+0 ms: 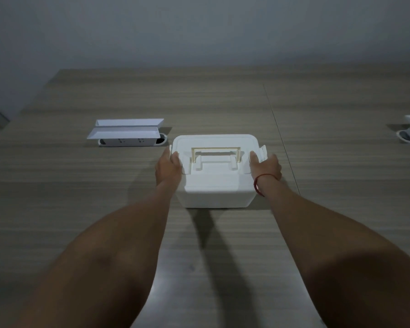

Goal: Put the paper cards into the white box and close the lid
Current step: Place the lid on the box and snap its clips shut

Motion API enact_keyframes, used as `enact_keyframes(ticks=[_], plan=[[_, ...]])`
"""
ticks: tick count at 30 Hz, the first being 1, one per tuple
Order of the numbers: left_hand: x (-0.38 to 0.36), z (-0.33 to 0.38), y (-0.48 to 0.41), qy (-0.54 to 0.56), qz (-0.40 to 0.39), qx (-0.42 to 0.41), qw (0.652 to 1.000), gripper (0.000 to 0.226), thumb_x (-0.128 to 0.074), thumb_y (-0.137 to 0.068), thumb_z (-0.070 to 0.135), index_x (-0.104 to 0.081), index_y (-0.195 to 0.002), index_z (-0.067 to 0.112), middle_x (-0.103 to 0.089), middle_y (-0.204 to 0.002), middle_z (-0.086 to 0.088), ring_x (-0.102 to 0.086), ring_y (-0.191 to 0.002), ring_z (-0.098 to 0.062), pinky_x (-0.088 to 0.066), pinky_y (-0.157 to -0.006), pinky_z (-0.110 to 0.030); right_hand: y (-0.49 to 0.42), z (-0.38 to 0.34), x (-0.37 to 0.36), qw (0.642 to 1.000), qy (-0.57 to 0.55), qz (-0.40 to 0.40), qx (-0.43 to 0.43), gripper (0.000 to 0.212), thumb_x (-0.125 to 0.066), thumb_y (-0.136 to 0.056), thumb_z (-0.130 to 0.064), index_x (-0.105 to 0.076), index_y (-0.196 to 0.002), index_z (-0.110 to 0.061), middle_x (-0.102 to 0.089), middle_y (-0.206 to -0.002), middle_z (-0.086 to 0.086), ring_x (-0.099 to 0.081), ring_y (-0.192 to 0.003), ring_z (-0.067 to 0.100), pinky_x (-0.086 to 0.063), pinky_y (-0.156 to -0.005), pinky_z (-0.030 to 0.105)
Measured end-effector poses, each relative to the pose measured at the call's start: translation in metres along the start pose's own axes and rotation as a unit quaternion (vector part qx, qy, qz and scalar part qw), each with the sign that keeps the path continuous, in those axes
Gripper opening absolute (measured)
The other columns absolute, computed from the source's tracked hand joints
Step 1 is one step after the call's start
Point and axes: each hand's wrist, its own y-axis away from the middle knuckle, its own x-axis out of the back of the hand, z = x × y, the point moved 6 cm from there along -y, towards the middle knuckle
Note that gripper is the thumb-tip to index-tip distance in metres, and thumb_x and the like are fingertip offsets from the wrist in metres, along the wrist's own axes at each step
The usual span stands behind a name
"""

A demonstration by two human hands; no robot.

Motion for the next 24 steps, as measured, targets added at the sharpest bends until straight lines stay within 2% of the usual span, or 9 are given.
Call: enact_keyframes(ticks=[2,4,8,17,21,24], plan=[[-0.002,0.002,-0.006,0.007,-0.001,0.019,1.0,0.044,-0.038,-0.1,0.026,-0.051,-0.138,0.008,-0.059,-0.133,-0.019,-0.053,-0.125,-0.036,-0.042,-0.102,-0.038,-0.005,0.0,-0.002,1.0,-0.022,-0.004,-0.017,0.058,-0.055,-0.087,-0.046,-0.05,-0.132,-0.009,-0.058,-0.133,0.012,-0.054,-0.124,0.033,-0.044,-0.105,0.039],[-0.004,0.002,-0.009,0.011,-0.003,0.018,1.0,0.045,-0.037,-0.1,0.027,-0.051,-0.139,0.01,-0.06,-0.131,-0.018,-0.054,-0.123,-0.036,-0.042,-0.102,-0.04,-0.009,-0.001,-0.002,0.999,-0.021,-0.012,-0.022,0.059,-0.054,-0.088,-0.045,-0.048,-0.136,-0.011,-0.056,-0.137,0.011,-0.053,-0.126,0.032,-0.043,-0.106,0.039],[-0.007,0.002,-0.007,-0.015,0.003,0.008,1.0,0.045,-0.033,-0.101,0.027,-0.048,-0.14,0.011,-0.058,-0.132,-0.019,-0.052,-0.124,-0.038,-0.042,-0.102,-0.042,-0.009,-0.004,-0.003,0.998,0.064,0.017,0.019,0.051,-0.044,-0.096,-0.041,-0.047,-0.133,-0.005,-0.058,-0.133,0.017,-0.053,-0.123,0.036,-0.042,-0.098,0.038],[-0.005,0.007,-0.003,-0.071,0.034,-0.012,0.997,0.039,-0.032,-0.102,0.024,-0.053,-0.128,0.006,-0.063,-0.117,-0.021,-0.058,-0.11,-0.036,-0.045,-0.088,-0.04,-0.005,-0.017,-0.008,0.982,0.15,0.079,0.086,0.038,-0.037,-0.102,-0.027,-0.056,-0.122,-0.001,-0.062,-0.124,0.021,-0.058,-0.116,0.037,-0.047,-0.09,0.04],[-0.003,0.011,-0.001,-0.092,0.03,0.015,0.995,0.042,-0.03,-0.102,0.027,-0.05,-0.133,0.008,-0.062,-0.122,-0.02,-0.057,-0.114,-0.036,-0.045,-0.09,-0.041,-0.006,-0.02,-0.001,0.991,0.105,0.066,0.053,0.035,-0.044,-0.1,-0.026,-0.06,-0.122,-0.005,-0.061,-0.128,0.02,-0.058,-0.117,0.038,-0.048,-0.092,0.04],[-0.001,0.016,-0.001,-0.071,0.019,0.084,0.994,0.05,-0.027,-0.101,0.037,-0.051,-0.133,0.008,-0.059,-0.129,-0.019,-0.056,-0.119,-0.036,-0.044,-0.095,-0.042,-0.005,-0.021,-0.006,0.999,0.021,0.039,-0.005,0.05,-0.044,-0.096,-0.043,-0.055,-0.128,-0.007,-0.057,-0.133,0.017,-0.055,-0.121,0.036,-0.044,-0.099,0.042]])
